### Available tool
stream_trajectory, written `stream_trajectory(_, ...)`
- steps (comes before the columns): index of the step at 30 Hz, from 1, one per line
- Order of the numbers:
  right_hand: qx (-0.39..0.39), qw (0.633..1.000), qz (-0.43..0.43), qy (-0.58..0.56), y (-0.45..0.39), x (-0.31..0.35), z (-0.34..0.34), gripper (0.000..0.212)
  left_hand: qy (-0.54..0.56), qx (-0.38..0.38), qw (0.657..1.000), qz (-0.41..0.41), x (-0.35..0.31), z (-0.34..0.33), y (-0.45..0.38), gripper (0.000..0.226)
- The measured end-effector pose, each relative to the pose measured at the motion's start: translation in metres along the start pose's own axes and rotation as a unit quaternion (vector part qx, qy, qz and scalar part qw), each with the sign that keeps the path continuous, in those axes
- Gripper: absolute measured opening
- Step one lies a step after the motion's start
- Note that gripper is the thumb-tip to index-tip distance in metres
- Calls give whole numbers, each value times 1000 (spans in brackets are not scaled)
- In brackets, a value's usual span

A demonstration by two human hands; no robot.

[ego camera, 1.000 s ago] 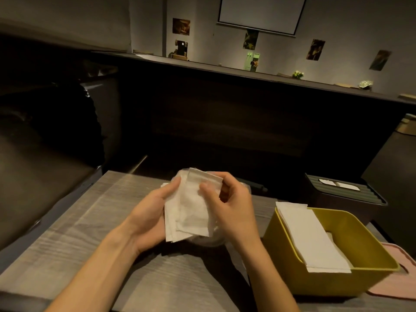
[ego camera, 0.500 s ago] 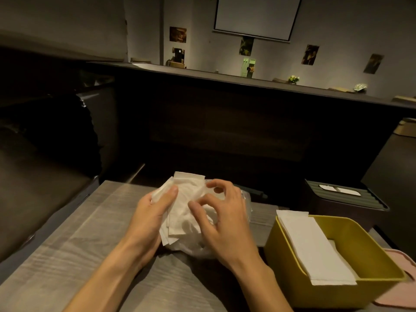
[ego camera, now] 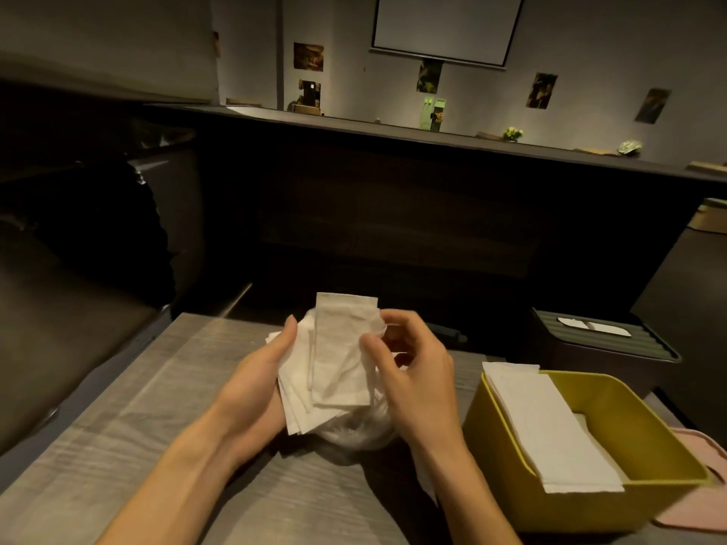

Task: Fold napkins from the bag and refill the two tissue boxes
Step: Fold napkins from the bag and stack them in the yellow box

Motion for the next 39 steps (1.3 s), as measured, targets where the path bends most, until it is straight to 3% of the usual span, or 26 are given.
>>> stream_trajectory(6,98,995,-17,-19,4,4,-1,15,108,65,989,75,-3,3,4,66)
stream_trajectory(10,121,987,2,107,7,-1,-11,29,126,110,982,93,-4,-2,14,73)
stream_trajectory(12,83,991,9,106,6,0,-11,33,67,62,994,53,-2,-4,11,51)
stream_trajectory(16,-70,995,-11,74,-1,8,12,21,52,-35,997,-43,-2,-5,10,58)
stream_trajectory(20,10,976,-20,214,2,7,12,21,-8,-87,995,-39,1,-7,10,48)
stream_trajectory(26,119,904,34,409,6,-5,2,34,-32,-101,993,-58,3,-4,11,47)
stream_trajectory(29,118,905,-4,408,7,-12,3,42,-40,-94,993,-59,3,-5,12,48)
stream_trajectory(33,84,917,2,390,6,-11,4,19,-39,-91,993,-63,3,-2,10,49)
stream_trajectory(39,76,930,35,358,5,-7,7,32,-25,-96,993,-70,2,0,10,48)
Point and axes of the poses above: each hand's wrist, its own y-axis away from the middle knuckle, its own z-axis out of the back of the hand, x = y × z, the point moved 1 cm from there along -y, towards the middle knuckle, and after that the axes turned 3 degrees about -x, right-handed, at the moved point
